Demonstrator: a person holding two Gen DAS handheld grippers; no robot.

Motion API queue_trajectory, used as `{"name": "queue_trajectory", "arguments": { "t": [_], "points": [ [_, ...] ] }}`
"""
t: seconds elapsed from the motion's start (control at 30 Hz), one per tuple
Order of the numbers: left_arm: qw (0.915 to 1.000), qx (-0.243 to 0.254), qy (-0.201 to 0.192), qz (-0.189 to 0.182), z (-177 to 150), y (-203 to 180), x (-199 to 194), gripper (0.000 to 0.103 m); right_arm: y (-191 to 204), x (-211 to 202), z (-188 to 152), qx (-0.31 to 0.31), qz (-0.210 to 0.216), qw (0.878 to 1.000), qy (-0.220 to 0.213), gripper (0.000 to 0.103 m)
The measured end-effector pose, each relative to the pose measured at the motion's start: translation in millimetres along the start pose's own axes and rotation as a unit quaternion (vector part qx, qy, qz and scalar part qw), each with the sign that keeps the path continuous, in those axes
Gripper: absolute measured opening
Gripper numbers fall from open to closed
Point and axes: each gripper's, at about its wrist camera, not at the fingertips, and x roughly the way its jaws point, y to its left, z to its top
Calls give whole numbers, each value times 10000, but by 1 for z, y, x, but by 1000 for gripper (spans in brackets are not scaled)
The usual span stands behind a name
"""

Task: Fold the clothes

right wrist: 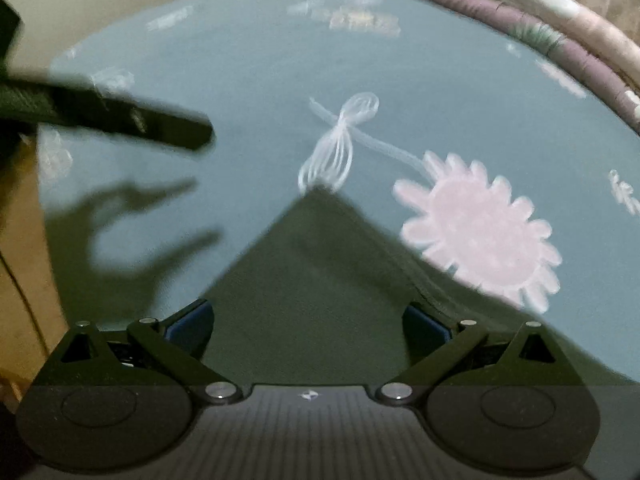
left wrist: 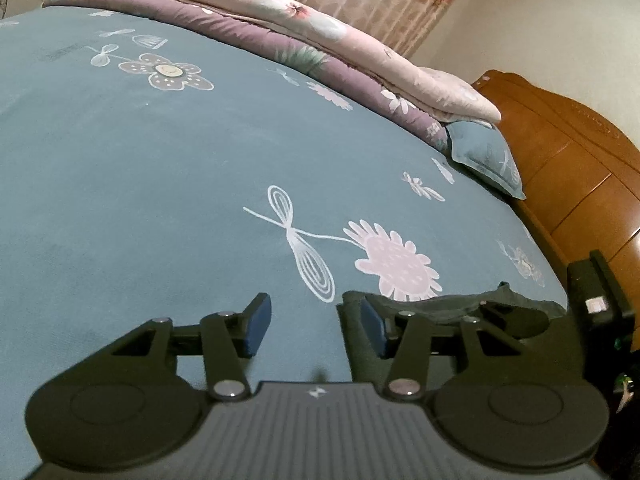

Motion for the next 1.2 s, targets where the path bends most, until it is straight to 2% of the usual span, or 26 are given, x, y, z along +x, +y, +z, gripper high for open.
{"name": "queue_trajectory", "arguments": {
  "t": [0.07,0.23,0.37,0.63,1.03,1.2],
  "points": [
    [10000,64,12,34,-1,1,-3,50,0,2,2,-31,-11,10000,76,103],
    [9998,141,109,-83,2,2,4,51,-25,-31,-4,396,-256,9989,-62,103],
    [9988,259,235,-341,6,-7,18,51,-43,-26,-21,812,-391,9957,210,103],
    [9956,526,394,-673,4,-35,30,52,-41,-30,-30,905,-397,9951,-17,103],
    [9980,325,339,-428,-7,-45,21,54,-38,-27,-28,844,-493,9950,-191,103],
    [9980,425,298,-375,-3,-56,21,56,-48,-45,-24,1007,-507,9923,-510,103]
  ]
}}
